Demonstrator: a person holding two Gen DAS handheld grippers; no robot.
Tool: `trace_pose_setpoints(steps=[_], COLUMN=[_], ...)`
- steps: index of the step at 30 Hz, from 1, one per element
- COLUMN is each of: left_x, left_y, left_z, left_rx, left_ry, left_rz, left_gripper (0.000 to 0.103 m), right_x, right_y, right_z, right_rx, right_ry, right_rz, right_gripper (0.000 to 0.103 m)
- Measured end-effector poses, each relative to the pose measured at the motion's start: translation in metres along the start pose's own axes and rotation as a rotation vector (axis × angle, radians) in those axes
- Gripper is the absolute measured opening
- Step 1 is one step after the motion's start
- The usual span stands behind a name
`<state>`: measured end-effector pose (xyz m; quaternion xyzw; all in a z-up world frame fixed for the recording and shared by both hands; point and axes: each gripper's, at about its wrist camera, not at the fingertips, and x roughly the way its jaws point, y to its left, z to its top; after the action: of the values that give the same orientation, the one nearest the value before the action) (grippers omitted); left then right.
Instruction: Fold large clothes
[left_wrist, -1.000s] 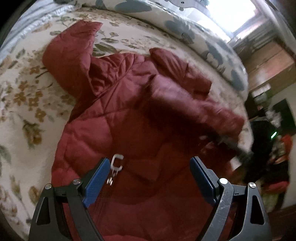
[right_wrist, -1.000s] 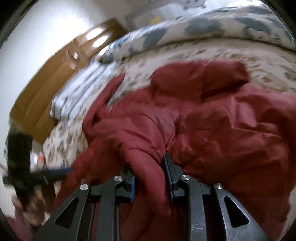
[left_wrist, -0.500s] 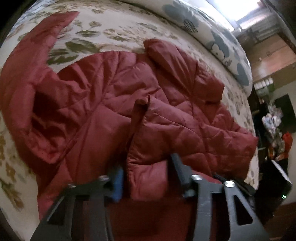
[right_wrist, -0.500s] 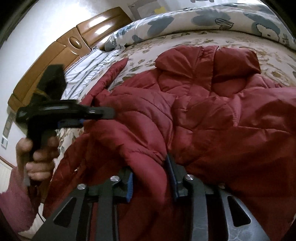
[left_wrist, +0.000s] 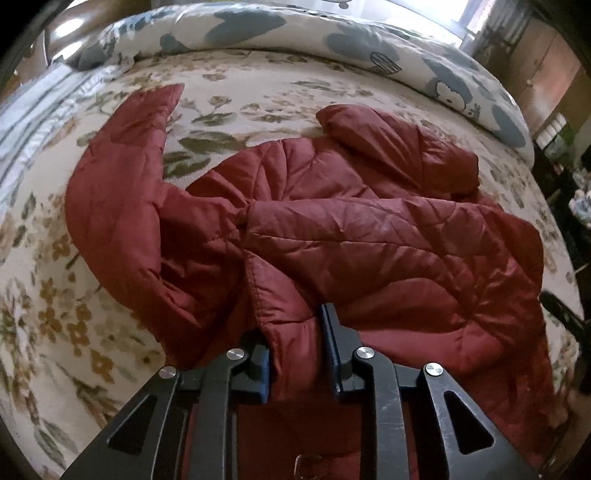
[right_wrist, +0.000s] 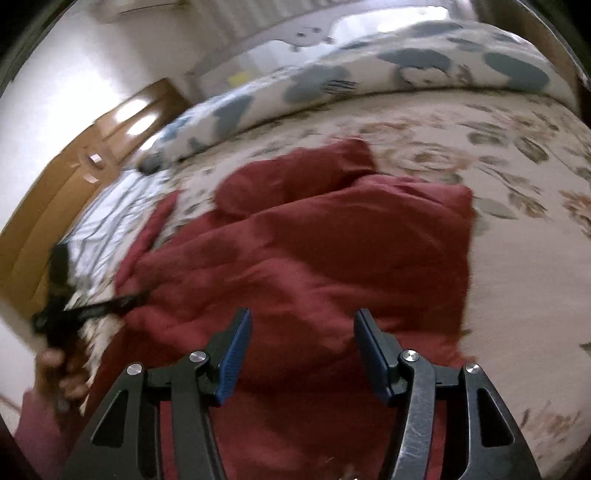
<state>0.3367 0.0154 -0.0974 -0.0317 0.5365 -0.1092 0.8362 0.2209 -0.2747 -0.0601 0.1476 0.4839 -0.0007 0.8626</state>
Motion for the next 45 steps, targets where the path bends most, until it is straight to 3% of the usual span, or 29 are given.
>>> trace_pose_setpoints(steps=[2, 4, 8, 11, 13, 16, 19, 21, 23, 30, 32, 34, 39, 45], left_x=[-0.016, -0.039, -0.075, -0.086, -0.074, -0.038, -0.002, 0.008, 0.013, 0.016, 0.017, 0.005, -0.019, -0.035], left_y=[0.001, -0.001, -0.008, -0.023, -0.037, -0.047, -0.043, -0.035, -0.028, -0.026, -0.018, -0.013, 0.007, 0.036], left_z=[-0.003, -0.006, -0.012, -0.015, -0.016, -0.025, -0.033, -0.033, -0.035, -0.029, -0.023, -0.019, -0.01, 0.0], left_rx=[0.003, -0.015, -0.012, 0.004, 0.046, 0.091, 0.104, 0.088, 0.066, 0.08, 0.069, 0.054, 0.019, -0.073], left_ry=[-0.032, -0.091, -0.191, -0.234, -0.197, -0.114, -0.035, -0.027, -0.03, -0.019, -0.011, -0.024, -0.078, -0.099], left_rz=[0.017, 0.014, 0.058, 0.035, 0.016, 0.045, 0.082, 0.084, 0.056, 0.055, 0.045, 0.041, 0.09, 0.108], left_gripper=[0.03, 0.036, 0.035, 0.035, 0.036, 0.036, 0.037, 0.038, 0.038, 0.038, 0.038, 0.039, 0.049, 0.049], right_x=[0.019, 0.034, 0.041, 0.045, 0.048, 0.048, 0.047, 0.046, 0.042, 0.034, 0.036, 0.034, 0.007, -0.008], right_y=[-0.008, -0.017, -0.017, -0.013, -0.012, -0.011, -0.01, -0.008, -0.006, 0.001, 0.004, 0.006, 0.01, 0.016], right_z=[0.001, -0.003, -0.008, -0.009, -0.009, -0.01, -0.011, -0.012, -0.013, -0.013, -0.01, -0.009, -0.009, -0.012], right_rx=[-0.008, 0.001, -0.018, -0.015, -0.015, -0.009, 0.0, -0.006, -0.012, 0.024, 0.03, 0.024, 0.05, 0.068], right_ry=[0.06, 0.105, 0.099, 0.102, 0.106, 0.114, 0.112, 0.105, 0.091, 0.102, 0.137, 0.149, 0.063, 0.048], right_rz=[-0.075, -0.091, -0.126, -0.138, -0.137, -0.139, -0.137, -0.136, -0.131, -0.137, -0.135, -0.12, -0.017, 0.012], right_gripper=[0.059, 0.058, 0.059, 0.063, 0.069, 0.075, 0.08, 0.081, 0.081, 0.097, 0.102, 0.102, 0.102, 0.102])
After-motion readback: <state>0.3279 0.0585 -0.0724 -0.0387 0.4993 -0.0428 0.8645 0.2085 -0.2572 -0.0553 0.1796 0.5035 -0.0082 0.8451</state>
